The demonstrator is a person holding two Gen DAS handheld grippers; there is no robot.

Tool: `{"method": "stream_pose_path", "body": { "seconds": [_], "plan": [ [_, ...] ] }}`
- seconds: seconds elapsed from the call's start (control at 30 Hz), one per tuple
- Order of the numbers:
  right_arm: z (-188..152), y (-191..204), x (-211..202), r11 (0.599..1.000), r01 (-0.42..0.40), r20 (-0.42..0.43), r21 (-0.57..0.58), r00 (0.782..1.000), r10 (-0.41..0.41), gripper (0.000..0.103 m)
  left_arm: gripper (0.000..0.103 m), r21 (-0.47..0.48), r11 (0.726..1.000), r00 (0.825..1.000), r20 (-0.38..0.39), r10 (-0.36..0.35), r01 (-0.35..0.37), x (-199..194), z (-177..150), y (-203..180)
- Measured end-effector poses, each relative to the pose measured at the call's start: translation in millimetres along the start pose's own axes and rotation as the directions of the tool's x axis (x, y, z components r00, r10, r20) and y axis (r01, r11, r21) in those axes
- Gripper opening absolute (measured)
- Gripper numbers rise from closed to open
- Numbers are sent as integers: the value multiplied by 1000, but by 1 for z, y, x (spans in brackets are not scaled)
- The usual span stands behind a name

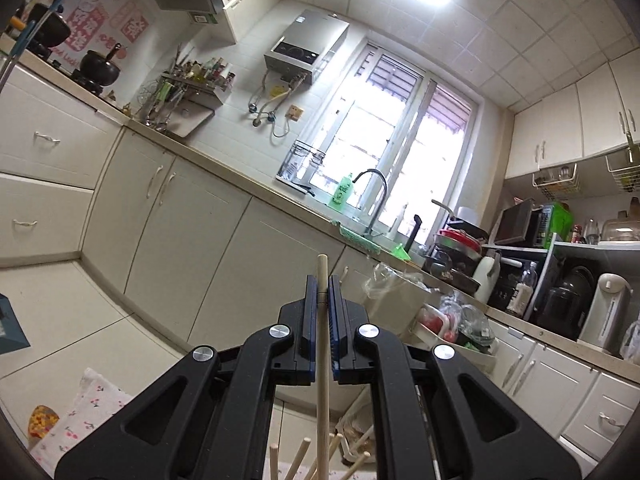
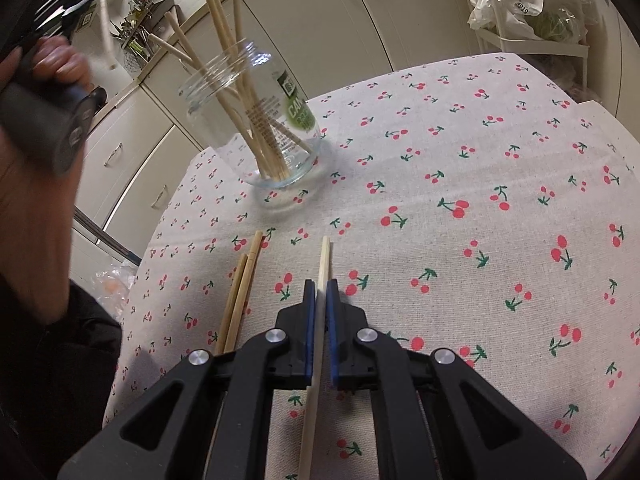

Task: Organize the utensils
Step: 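Raise the held chopsticks above the glass jar with both tools, then open the left tool over the jar while the right tool drops its chopstick in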

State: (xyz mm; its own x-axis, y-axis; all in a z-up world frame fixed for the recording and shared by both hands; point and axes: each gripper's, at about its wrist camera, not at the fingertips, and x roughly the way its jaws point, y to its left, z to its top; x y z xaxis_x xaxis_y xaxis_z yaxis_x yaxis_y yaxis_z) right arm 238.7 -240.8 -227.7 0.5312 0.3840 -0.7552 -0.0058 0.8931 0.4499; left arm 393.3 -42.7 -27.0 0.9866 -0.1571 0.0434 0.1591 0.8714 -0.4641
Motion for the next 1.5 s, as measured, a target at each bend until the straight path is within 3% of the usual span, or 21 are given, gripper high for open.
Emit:
{"method": "stream_pose_path", "body": {
  "seconds": [0.2, 0.37, 0.73, 1.0, 1.27, 1.33, 1.4, 1.5],
  "plan": [
    [0, -1, 0, 1000, -7, -2, 7, 1000, 7, 7, 5, 3, 1000, 999, 16, 27, -27, 17, -16, 1],
    [1, -1, 0, 1000, -11, -3, 12, 1000, 11, 7, 5, 63, 997, 998, 48, 31, -34, 18, -23, -5],
    [1, -1, 0, 1000, -10, -3, 12, 1000, 10, 7, 5, 149, 989, 1000, 1, 12, -12, 9, -43, -13],
    [1, -1, 0, 1000, -8, -2, 10, 1000, 8, 7, 5, 263, 964, 997, -83, -7, 28, -6, -60, -21],
    [0, 0, 0, 1000, -3, 0, 5, 1000, 3, 7, 6, 361, 930, 973, -229, 22, 64, -20, -84, -23],
    [0, 0, 0, 1000, -5, -1, 7, 1000, 5, 7, 11, 373, 926, 969, -245, 38, 57, -28, -87, -20],
    [0, 0, 0, 1000, -8, -1, 10, 1000, 8, 7, 28, 373, 926, 965, -255, 54, 47, -37, -89, -16],
    [1, -3, -2, 999, -18, 5, 28, 1000, 17, 7, 46, 377, 926, 965, -250, 80, 21, -57, -91, -9]
  ]
}}
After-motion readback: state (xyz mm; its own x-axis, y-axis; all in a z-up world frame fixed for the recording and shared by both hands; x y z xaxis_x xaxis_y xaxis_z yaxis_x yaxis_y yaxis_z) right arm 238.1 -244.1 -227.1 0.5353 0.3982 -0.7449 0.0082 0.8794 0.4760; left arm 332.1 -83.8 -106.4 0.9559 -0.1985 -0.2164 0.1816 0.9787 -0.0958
